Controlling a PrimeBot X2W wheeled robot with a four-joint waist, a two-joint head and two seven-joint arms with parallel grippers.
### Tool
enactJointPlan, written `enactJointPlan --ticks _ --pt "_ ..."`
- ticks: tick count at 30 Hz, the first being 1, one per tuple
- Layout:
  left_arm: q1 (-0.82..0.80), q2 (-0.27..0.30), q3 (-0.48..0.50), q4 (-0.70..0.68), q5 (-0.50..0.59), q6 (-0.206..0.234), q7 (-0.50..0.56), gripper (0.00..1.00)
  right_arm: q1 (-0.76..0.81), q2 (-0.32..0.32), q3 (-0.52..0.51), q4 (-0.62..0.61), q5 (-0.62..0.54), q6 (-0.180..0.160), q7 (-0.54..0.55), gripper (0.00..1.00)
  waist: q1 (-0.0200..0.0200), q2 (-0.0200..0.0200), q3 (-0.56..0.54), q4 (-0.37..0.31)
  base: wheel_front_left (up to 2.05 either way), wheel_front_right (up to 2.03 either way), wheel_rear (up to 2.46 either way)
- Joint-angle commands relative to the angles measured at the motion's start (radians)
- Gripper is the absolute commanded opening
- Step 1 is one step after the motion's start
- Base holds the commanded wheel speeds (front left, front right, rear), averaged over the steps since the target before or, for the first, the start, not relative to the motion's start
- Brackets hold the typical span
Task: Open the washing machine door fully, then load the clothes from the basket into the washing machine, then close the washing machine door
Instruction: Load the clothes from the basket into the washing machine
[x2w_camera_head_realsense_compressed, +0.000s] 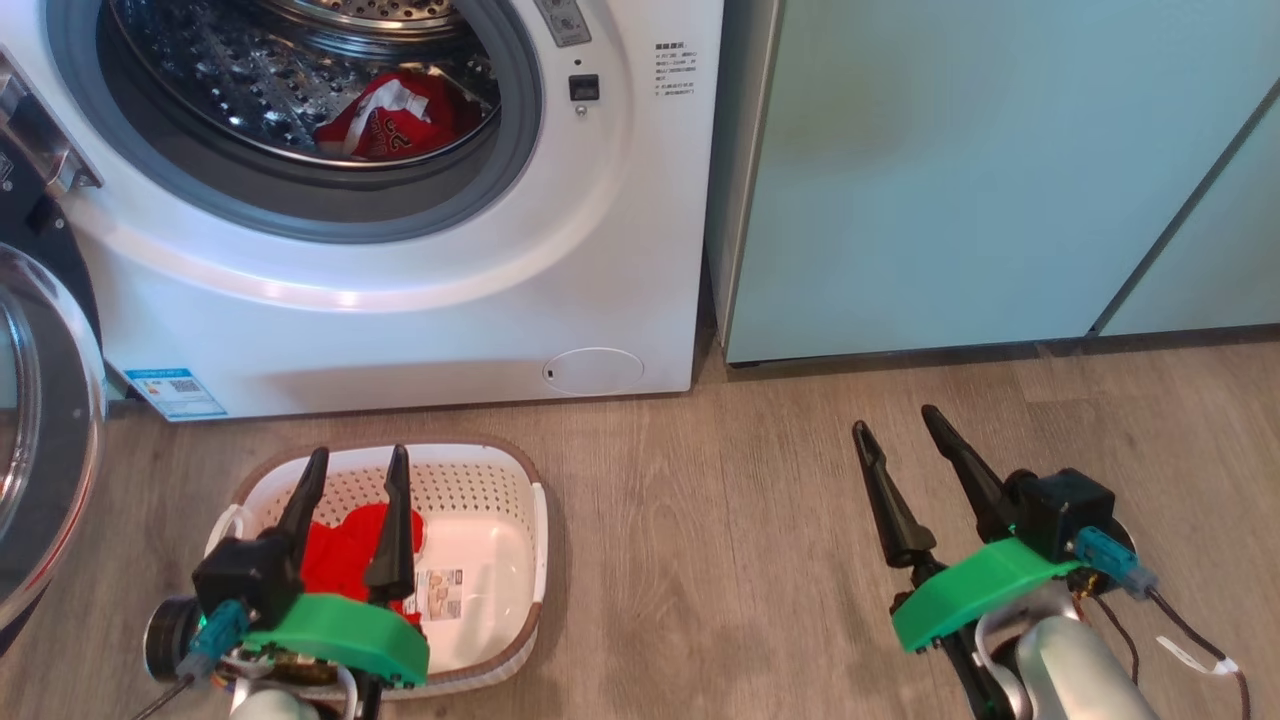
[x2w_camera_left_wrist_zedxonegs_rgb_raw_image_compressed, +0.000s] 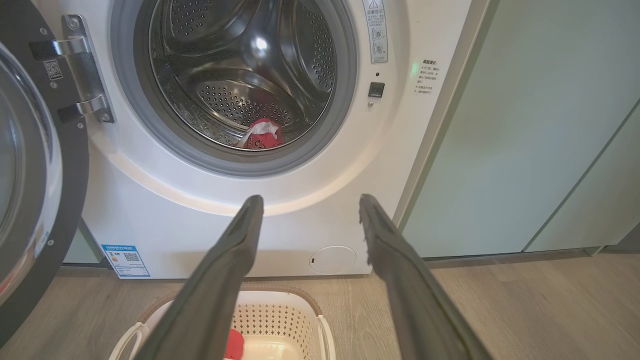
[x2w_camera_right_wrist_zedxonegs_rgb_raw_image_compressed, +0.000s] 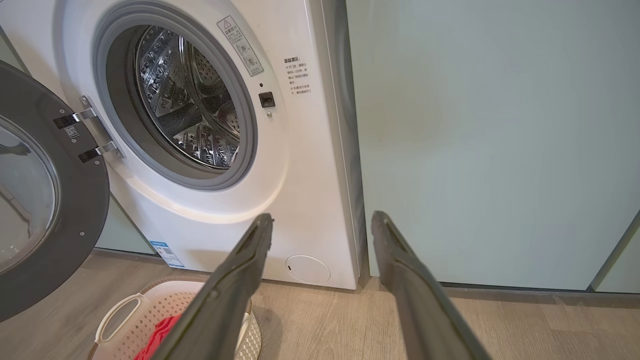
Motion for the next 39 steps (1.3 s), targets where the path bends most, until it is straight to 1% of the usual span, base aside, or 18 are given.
enactJointPlan --ticks 1,6,10,14,18,21,26,27,30,32,34,35,37,38,39 --pt "-0.028 0.002 0.026 -0.032 -0.003 0.005 -0.010 1.00 -0.023 0.004 0.024 -0.028 0.005 0.000 -0.006 1.00 0.0001 0.0000 0.000 0.000 0.00 0.00 0.00" --pt "-0.031 0.002 0.022 -0.026 -0.006 0.005 -0.010 1.00 -0.025 0.004 0.024 -0.035 0.006 0.000 -0.006 1.00 0.0001 0.0000 0.016 -0.001 0.00 0.00 0.00" --pt "-0.049 0.002 0.012 0.003 -0.012 0.010 -0.010 1.00 -0.033 0.004 0.021 -0.043 0.001 0.000 -0.006 1.00 0.0001 0.0000 0.058 0.002 0.00 0.00 0.00" --pt "-0.092 0.002 -0.003 0.030 -0.010 0.019 -0.010 1.00 -0.057 0.004 0.013 -0.060 -0.009 0.000 -0.006 1.00 0.0001 0.0000 0.142 0.009 0.00 0.00 0.00" --pt "-0.155 0.002 -0.015 0.098 0.001 0.033 -0.010 1.00 -0.086 0.004 0.008 -0.078 -0.022 0.000 -0.006 1.00 0.0001 0.0000 0.242 0.019 0.00 0.00 0.00" --pt "-0.214 0.002 -0.007 0.148 0.021 0.047 -0.010 1.00 -0.111 0.004 0.005 -0.091 -0.033 0.000 -0.006 1.00 0.0001 0.0000 0.320 0.020 0.00 0.00 0.00" --pt "-0.331 0.009 0.018 0.334 0.071 0.055 -0.010 1.00 -0.147 0.004 -0.007 -0.115 -0.023 0.000 -0.006 1.00 0.0001 0.0000 0.447 0.013 0.00 0.00 0.00" --pt "-0.393 0.027 0.028 0.420 0.087 0.061 -0.010 1.00 -0.156 0.004 -0.002 -0.120 -0.023 0.000 -0.006 1.00 0.0001 0.0000 0.494 0.008 0.00 0.00 0.00" --pt "-0.475 0.051 0.043 0.554 0.102 0.079 -0.010 1.00 -0.172 0.004 0.002 -0.129 -0.017 0.000 -0.006 1.00 0.0001 0.0000 0.558 -0.005 0.00 0.00 0.00" --pt "-0.532 0.078 0.048 0.649 0.111 0.084 -0.010 1.00 -0.184 0.004 0.003 -0.138 -0.007 0.000 -0.006 1.00 0.0001 0.0000 0.603 -0.018 0.00 0.00 0.00" --pt "-0.587 0.106 0.041 0.739 0.128 0.090 -0.010 1.00 -0.195 0.004 0.004 -0.147 0.001 0.000 -0.006 1.00 0.0001 0.0000 0.646 -0.033 0.00 0.00 0.00" --pt "-0.614 0.129 0.020 0.781 0.155 0.091 -0.010 1.00 -0.200 0.004 0.004 -0.151 0.005 0.000 -0.006 1.00 0.0001 0.0000 0.667 -0.040 0.00 0.00 0.00" --pt "-0.671 0.159 0.019 0.849 0.162 0.092 -0.010 1.00 -0.210 0.004 0.003 -0.161 0.012 0.000 -0.006 1.00 0.0001 0.0000 0.709 -0.051 0.00 0.00 0.00" --pt "-0.671 0.159 0.019 0.849 0.162 0.092 -0.010 1.00 -0.210 0.004 0.003 -0.161 0.012 0.000 -0.006 1.00 0.0001 0.0000 0.709 -0.051 0.00 0.00 0.00" --pt "-0.698 0.173 0.022 0.882 0.161 0.092 -0.010 1.00 -0.214 0.004 0.002 -0.167 0.016 0.000 -0.006 1.00 0.0001 0.0000 0.729 -0.056 0.00 0.00 0.00"
